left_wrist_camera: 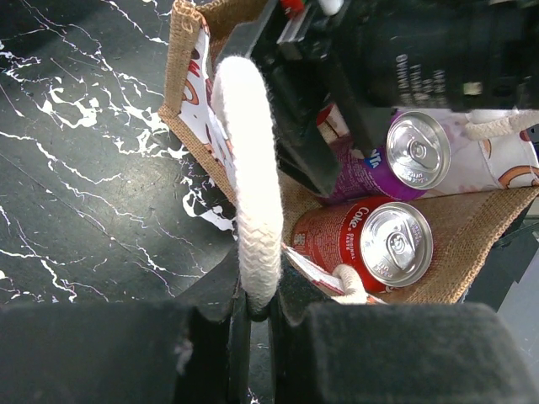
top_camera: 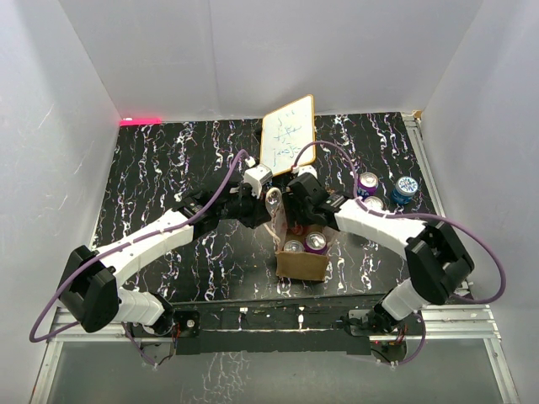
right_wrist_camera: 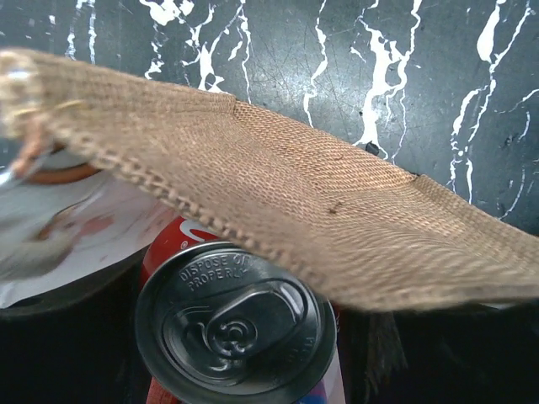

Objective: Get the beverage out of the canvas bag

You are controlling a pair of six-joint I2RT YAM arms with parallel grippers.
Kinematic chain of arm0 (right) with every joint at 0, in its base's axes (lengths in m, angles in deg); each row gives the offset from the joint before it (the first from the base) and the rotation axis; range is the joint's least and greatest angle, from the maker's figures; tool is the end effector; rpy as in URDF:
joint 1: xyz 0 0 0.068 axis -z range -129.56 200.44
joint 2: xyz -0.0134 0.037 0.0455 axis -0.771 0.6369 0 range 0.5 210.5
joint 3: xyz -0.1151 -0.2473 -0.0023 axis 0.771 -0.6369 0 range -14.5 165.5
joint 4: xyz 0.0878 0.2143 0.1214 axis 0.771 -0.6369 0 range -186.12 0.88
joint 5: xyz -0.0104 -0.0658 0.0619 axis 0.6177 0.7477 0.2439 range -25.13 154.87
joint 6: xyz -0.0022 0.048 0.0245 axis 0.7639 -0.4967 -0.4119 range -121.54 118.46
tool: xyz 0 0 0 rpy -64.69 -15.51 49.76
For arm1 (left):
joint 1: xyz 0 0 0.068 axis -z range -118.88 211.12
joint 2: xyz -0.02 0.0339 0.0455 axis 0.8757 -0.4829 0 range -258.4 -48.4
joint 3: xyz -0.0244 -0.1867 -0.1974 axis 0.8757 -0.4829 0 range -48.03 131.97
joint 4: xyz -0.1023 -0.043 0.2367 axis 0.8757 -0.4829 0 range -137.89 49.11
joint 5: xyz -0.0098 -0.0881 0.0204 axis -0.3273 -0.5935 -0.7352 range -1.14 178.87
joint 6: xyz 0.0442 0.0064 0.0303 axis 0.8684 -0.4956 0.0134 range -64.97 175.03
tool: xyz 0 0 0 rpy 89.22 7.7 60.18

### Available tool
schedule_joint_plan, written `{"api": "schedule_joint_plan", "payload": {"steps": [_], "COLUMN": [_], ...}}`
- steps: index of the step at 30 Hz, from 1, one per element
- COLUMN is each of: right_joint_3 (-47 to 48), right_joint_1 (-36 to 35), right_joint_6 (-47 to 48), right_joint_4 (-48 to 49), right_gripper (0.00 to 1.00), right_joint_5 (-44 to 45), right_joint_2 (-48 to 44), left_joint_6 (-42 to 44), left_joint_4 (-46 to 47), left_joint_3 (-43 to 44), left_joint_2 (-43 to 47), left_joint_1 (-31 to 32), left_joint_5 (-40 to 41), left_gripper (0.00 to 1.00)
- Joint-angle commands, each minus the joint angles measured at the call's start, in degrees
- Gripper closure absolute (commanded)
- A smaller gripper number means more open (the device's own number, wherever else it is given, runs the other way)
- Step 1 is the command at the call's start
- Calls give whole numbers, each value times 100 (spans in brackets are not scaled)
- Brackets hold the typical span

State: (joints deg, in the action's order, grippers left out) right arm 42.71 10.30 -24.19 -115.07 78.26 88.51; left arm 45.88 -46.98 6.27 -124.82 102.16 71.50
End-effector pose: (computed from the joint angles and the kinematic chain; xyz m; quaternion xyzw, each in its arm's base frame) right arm 0.2435 0.1947 0.2125 -0.1117 0.9457 0.0526 0.3007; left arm 0.2214 -0.2068 0.2824 0.3074 0.7943 -0.3326 0.4048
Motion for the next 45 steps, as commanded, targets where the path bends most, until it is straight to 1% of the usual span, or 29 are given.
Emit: {"api": "schedule_joint_plan", "payload": {"steps": [1,8,19,23,32,36,42,45], "right_joint_3": [295,142,425,671,1070,1090,1092,1078], "right_joint_1": [-47,-45,-45,-47,-41,-46,-46,-42], "right_joint_6": [-101,-178,-244,-221,-230,-421,-748,-1101], "right_joint_4": [363,551,322,-82,-1283,-1852,-2395,-2691], "right_gripper": [69,75,88,91,92,92,92,92], "right_joint_5": [27,-20,150,327,892,1261,1829,2258], "right_joint_2": [-860,-1870,-2912,-3255,-4055,-4371,-4847,-5021], "left_joint_6": [27,67,97,89,89,75,75,78], "left_joint_4": [-58,-92,-118,-121,-107,-103,-102,-108], "left_joint_3": [98,90,108,108,120,116,125,134], "left_joint_2": [49,67,21,24,40,31,-19,-38], "left_joint_1": [-8,-8,-8,-8,-8,-10,-8,-9], "left_joint_5": [-39,96,125,117,98,84,75,84], "left_gripper": [100,100,100,100,100,100,100,100]}}
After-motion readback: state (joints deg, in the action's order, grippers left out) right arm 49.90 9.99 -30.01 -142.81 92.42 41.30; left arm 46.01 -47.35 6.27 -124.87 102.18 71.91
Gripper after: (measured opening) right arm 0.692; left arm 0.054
